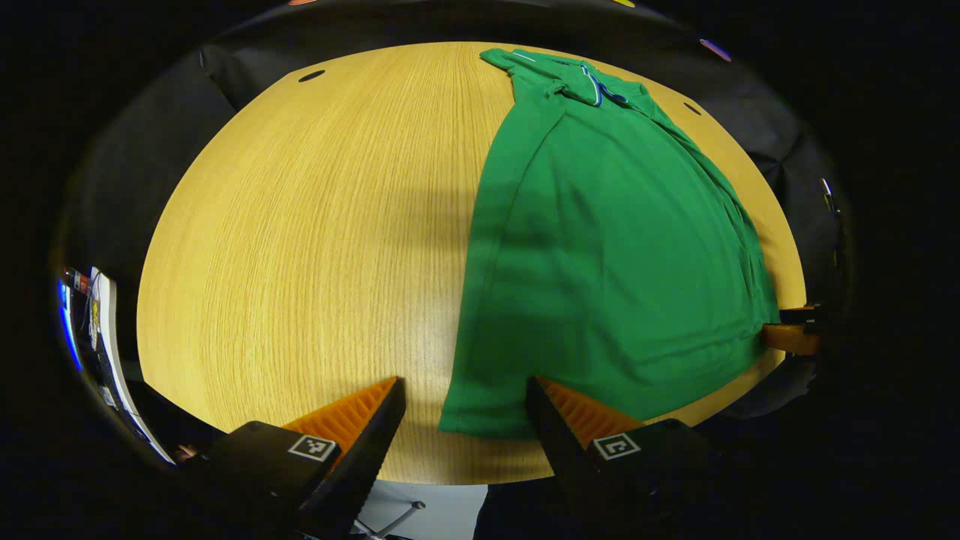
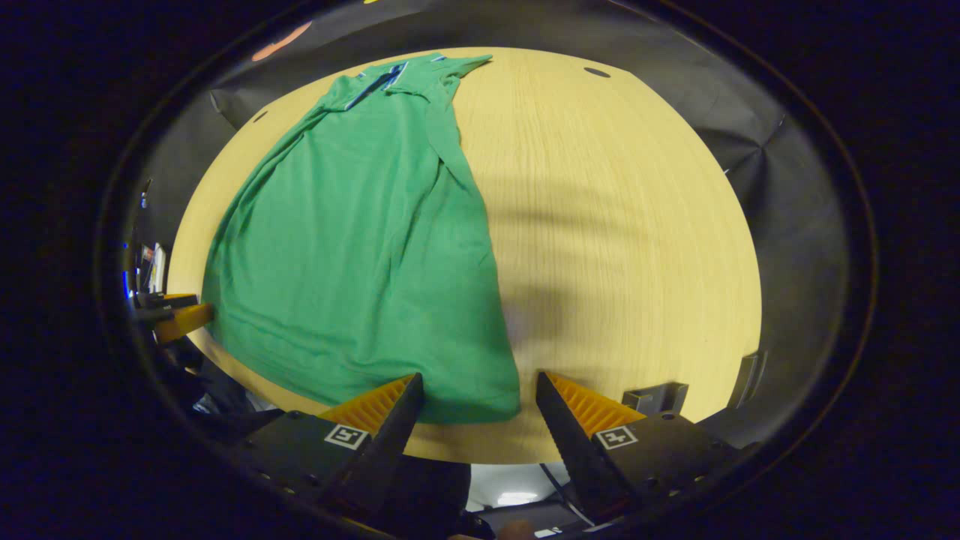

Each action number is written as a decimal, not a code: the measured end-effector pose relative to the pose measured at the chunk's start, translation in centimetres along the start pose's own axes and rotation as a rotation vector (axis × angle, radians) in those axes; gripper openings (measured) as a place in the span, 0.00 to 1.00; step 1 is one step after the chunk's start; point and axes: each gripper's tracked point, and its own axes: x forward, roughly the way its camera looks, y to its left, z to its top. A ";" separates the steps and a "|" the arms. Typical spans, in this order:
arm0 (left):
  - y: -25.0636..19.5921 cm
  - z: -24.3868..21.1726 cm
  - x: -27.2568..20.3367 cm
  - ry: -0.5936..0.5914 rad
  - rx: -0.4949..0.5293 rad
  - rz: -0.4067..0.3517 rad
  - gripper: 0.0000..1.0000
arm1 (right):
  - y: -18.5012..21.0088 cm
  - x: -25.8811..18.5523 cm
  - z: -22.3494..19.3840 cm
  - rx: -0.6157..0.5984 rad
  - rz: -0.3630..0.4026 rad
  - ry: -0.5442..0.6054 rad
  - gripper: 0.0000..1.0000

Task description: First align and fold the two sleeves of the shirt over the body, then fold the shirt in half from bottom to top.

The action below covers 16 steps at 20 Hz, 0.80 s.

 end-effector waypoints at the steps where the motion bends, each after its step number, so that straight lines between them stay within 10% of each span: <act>1: -0.1 0.0 0.0 0.000 -0.004 0.001 1.00 | 0.0 0.0 -0.1 0.001 -0.001 0.013 0.94; 6: -0.2 -0.3 -0.3 0.029 -0.022 -0.001 0.99 | 0.6 0.0 0.1 0.001 0.001 0.053 0.76; 12: -0.7 -0.4 -0.3 0.050 -0.002 -0.035 0.38 | 1.5 0.1 0.1 -0.007 0.013 0.056 0.36; 16: -1.3 -0.6 -0.4 0.061 -0.012 -0.071 0.16 | 2.2 0.3 0.6 0.042 0.054 0.047 0.08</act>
